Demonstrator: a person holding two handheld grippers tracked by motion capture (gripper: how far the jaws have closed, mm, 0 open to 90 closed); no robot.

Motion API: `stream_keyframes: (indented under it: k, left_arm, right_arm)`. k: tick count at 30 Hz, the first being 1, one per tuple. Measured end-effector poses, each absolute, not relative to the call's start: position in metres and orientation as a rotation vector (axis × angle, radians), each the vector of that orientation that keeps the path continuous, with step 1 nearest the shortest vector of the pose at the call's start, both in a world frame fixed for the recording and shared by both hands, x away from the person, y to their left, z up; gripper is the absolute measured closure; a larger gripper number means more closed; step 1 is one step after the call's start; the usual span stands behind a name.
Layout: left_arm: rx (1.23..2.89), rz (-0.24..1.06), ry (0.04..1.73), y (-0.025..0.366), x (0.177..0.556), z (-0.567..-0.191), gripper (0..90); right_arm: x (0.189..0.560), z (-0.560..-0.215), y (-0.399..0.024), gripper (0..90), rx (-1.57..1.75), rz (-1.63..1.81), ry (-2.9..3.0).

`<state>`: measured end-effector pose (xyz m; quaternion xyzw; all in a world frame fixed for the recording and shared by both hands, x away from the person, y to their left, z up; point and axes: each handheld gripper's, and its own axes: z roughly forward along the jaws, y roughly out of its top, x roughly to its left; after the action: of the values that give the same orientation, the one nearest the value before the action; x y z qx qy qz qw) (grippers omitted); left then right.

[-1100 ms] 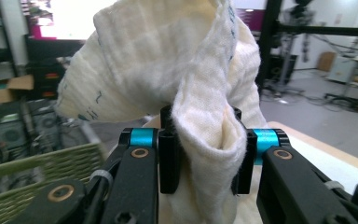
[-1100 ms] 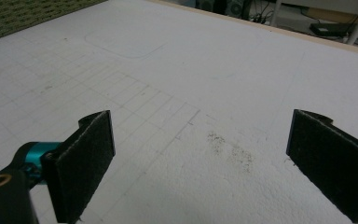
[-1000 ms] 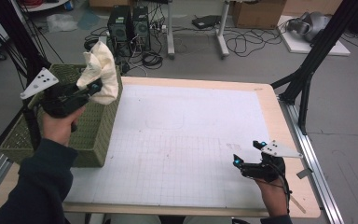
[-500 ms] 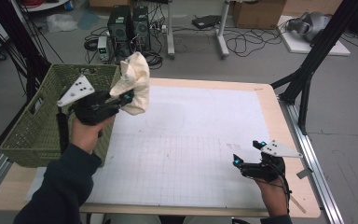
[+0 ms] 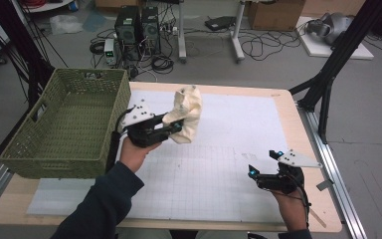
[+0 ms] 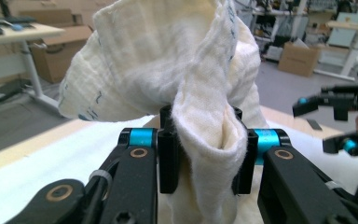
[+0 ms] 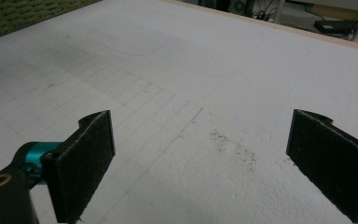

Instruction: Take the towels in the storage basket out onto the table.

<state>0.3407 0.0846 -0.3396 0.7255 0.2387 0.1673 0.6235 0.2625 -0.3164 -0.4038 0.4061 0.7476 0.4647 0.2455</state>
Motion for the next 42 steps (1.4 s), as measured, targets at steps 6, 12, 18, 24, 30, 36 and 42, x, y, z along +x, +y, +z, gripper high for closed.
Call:
stream_keyframes:
  k: [6, 12, 18, 24, 30, 36, 42]
  left_arm:
    - [1.699, 0.345, 0.544, 0.062, 0.340, -0.363, 69.8]
    - [1.731, 0.316, 0.567, 0.047, 0.341, -0.389, 69.3]
    - [1.803, 0.269, 0.570, 0.031, 0.341, -0.414, 69.1]
    - [1.956, 0.299, 0.566, 0.009, 0.341, -0.435, 67.5]
    - [1.967, 0.287, 0.665, 0.009, 0.343, -0.439, 31.4]
    - [1.852, 0.284, 0.690, 0.035, 0.337, -0.423, 22.7]
    - [1.793, 0.337, 0.725, 0.076, 0.330, -0.413, 22.0]
  right_arm:
    - [0.263, -0.405, -0.317, 6.9, 1.108, 1.267, 2.046]
    - [0.263, -0.405, -0.316, 6.9, 1.108, 1.268, 2.053]
    - [0.264, -0.406, -0.315, 6.9, 1.103, 1.265, 2.059]
    - [0.264, -0.406, -0.313, 6.9, 1.106, 1.261, 2.062]
    - [0.265, -0.407, -0.314, 6.9, 1.110, 1.256, 2.064]
    - [0.264, -0.408, -0.314, 6.9, 1.118, 1.251, 2.061]
    - [0.267, -0.408, -0.312, 6.9, 1.112, 1.252, 2.063]
